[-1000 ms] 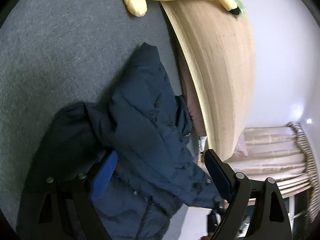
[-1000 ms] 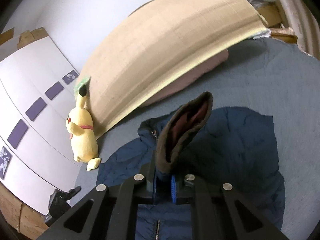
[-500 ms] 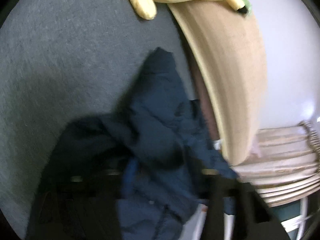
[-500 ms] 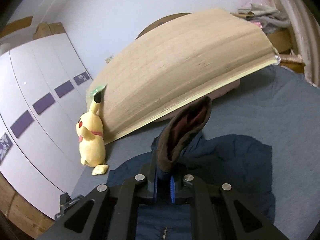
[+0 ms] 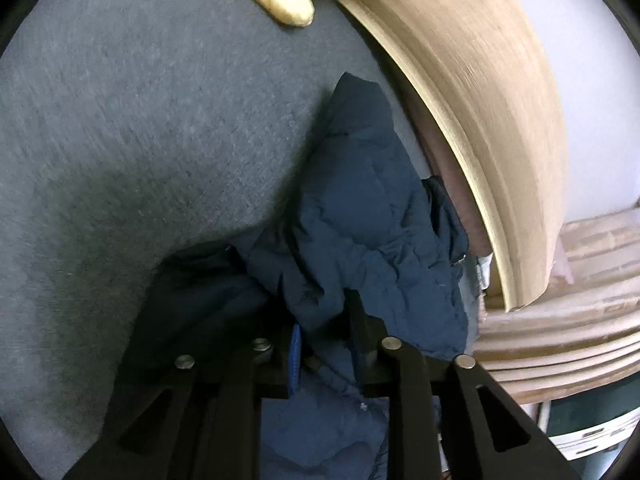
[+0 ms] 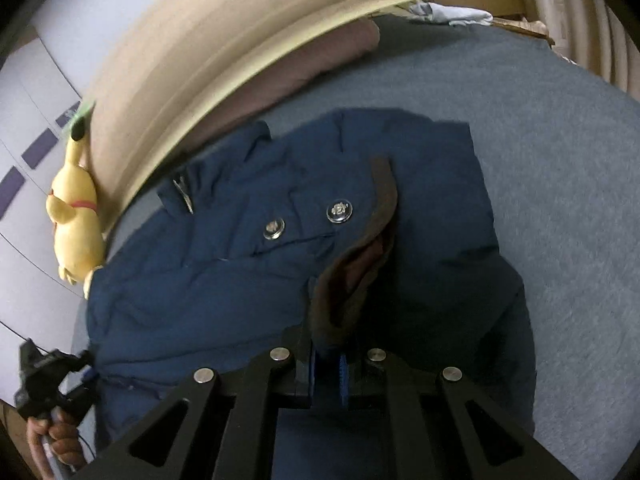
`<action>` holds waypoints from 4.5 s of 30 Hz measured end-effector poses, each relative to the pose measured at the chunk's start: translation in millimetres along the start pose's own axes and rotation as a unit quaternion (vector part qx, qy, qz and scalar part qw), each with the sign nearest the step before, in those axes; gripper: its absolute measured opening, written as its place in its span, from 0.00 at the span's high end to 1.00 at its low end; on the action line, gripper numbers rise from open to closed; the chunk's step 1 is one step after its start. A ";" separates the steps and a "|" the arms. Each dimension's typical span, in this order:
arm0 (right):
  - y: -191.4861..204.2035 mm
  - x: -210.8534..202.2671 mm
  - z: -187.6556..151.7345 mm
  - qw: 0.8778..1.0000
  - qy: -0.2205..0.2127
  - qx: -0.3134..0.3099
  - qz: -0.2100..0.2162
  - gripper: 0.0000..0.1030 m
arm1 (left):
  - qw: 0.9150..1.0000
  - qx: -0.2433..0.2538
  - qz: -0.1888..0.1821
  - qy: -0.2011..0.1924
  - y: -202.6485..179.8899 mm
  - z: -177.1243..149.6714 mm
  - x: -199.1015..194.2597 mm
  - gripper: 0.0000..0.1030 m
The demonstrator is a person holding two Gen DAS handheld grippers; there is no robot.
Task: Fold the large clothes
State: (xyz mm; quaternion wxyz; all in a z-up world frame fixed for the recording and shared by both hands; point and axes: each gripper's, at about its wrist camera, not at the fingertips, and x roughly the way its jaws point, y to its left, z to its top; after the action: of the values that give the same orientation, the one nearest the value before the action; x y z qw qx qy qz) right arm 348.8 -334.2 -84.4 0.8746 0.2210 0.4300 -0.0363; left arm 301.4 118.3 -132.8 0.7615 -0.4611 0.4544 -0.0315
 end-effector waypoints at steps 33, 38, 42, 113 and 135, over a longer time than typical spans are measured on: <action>74.5 28.1 -6.6 0.974 0.012 -0.196 -0.110 0.21 | 0.858 0.419 0.284 -0.082 -94.7 -46.5 37.3 0.38; 85.4 -16.4 18.5 0.982 -0.054 -0.172 -0.052 0.21 | 0.885 0.368 0.243 -0.149 -91.3 -4.9 -15.2 0.38; 91.1 3.5 41.3 0.985 -0.025 -0.158 -0.057 0.21 | 0.881 0.368 0.273 -0.117 -74.3 8.6 -4.5 0.38; 47.5 -53.0 45.1 0.986 -0.069 -0.148 -0.037 0.32 | 0.882 0.412 0.185 -0.132 -106.5 -20.2 -17.5 0.38; 59.5 -17.9 -1.2 0.982 0.008 -0.167 -0.085 0.23 | 0.864 0.436 0.234 -0.096 -88.1 -63.4 -0.1 0.34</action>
State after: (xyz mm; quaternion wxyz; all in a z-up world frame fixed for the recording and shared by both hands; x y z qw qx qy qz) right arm 351.8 -282.4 -50.1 0.8897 0.0350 0.4538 -0.0364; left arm 288.3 25.2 -78.6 0.9096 0.0368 0.4139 -0.0029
